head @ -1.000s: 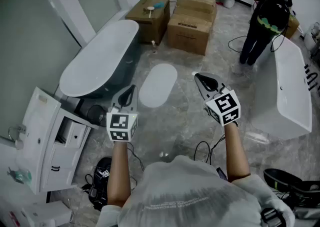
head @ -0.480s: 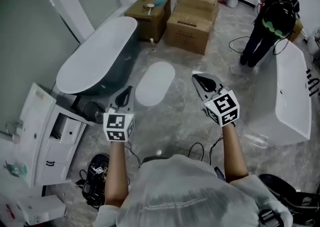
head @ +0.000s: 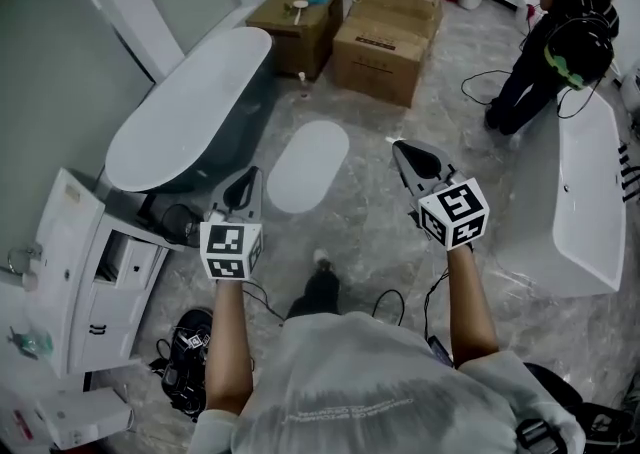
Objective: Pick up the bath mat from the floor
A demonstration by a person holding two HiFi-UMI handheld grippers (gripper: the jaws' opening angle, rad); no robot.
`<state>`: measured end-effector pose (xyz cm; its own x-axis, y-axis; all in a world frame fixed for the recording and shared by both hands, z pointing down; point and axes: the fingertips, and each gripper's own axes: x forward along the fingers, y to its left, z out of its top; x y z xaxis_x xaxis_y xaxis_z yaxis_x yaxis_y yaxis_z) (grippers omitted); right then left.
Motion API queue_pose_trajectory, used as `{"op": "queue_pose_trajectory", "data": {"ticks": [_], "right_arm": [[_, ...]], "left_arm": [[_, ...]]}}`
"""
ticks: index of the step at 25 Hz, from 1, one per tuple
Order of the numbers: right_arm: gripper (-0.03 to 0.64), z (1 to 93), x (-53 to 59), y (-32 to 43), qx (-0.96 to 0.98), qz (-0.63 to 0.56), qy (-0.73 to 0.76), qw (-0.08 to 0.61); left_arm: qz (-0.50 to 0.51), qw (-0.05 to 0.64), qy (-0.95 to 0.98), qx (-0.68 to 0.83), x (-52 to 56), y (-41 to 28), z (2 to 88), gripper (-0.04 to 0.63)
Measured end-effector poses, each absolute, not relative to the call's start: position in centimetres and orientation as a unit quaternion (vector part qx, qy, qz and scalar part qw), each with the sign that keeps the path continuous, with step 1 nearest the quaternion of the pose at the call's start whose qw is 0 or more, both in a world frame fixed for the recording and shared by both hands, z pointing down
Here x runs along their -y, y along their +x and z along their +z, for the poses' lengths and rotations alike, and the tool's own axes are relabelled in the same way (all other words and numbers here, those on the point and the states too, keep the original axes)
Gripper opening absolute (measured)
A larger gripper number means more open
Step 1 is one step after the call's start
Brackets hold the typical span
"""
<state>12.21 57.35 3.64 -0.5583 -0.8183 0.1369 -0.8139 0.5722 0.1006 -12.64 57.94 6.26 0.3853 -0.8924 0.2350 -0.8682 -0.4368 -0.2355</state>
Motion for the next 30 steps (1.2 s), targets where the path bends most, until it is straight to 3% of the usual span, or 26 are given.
{"op": "queue_pose_trajectory", "data": {"ticks": [18, 30], "right_arm": [[0.014, 5.3, -31.2, 10.8, 0.865, 0.008, 0.483, 0.135], [0.014, 5.5, -23.3, 8.4, 0.868, 0.004, 0.479, 0.129]], "left_arm": [[-0.167, 0.027, -0.841, -0.514, -28.6, -14.9, 8.8, 0.018], [-0.176, 0.007, -0.85, -0.497, -19.5, -16.0, 10.6, 0.018]]}}
